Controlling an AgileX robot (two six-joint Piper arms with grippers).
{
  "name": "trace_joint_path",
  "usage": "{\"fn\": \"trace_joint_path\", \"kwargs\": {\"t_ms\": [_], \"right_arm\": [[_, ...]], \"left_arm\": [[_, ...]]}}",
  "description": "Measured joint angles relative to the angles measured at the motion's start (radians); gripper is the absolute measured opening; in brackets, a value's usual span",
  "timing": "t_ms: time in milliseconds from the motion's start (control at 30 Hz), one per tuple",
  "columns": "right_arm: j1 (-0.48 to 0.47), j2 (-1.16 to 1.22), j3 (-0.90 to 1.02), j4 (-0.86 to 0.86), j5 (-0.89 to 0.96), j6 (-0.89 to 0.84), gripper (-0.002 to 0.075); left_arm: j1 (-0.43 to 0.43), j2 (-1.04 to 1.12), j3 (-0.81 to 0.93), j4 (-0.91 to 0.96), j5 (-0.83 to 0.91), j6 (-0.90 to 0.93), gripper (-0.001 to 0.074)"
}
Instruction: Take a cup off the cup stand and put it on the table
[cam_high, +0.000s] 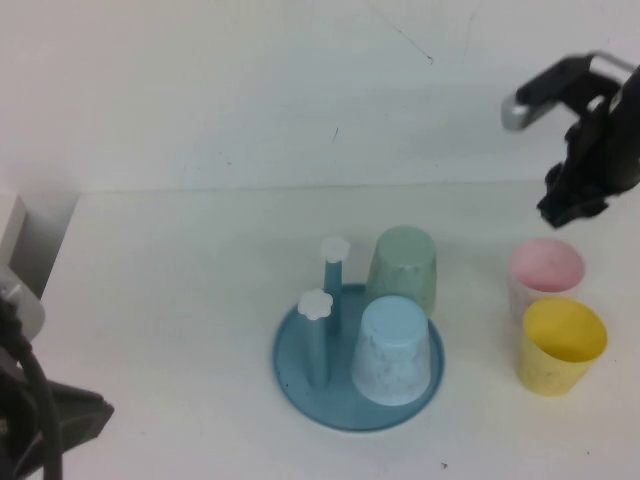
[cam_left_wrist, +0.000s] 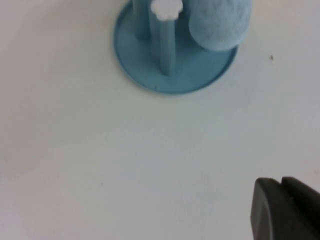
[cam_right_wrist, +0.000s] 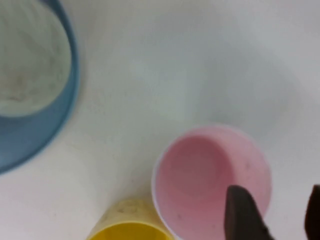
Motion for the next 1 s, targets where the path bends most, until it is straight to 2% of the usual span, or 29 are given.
{"fn": "trace_joint_path", "kwargs": {"t_ms": [100,233,333,533,767,900,1000], "right_arm": [[0.0,-0.061,-0.022,0.004,0.008,0.001,0.0232],[0.0,-0.157,-0.03,0.006,0.029,0.001,0.0082],[0.0,-0.244,-0.03,0.012,0.044,0.001,0.0023],[0.0,-0.476,0.054,0.035,-0.004,-0.009,0.0001],[0.0,-0.771,0.344,0.037,-0.13,-0.019,-0.0001],[0.0,-0.942,0.569,0.037,-0.224,-0.023,-0.0001],[0.0,-1.065,0.746,0.054,-0.305,-0.025,-0.0001]], "left_arm": [[0.0,-0.002,0.001,0.0,-0.047,-0.014,-0.0001],[0.0,-0.019,0.005,0.0,-0.168,-0.033,-0.0001],[0.0,-0.061,0.033,0.0,-0.3,-0.054,-0.0001],[0.0,-0.194,0.158,0.015,-0.51,-0.071,-0.0001],[0.003,-0.357,0.32,0.053,-0.54,-0.072,-0.0001],[0.091,-0.485,0.421,0.049,-0.555,-0.074,-0.0001],[0.204,-0.604,0.494,0.049,-0.557,-0.072,-0.0001]]}}
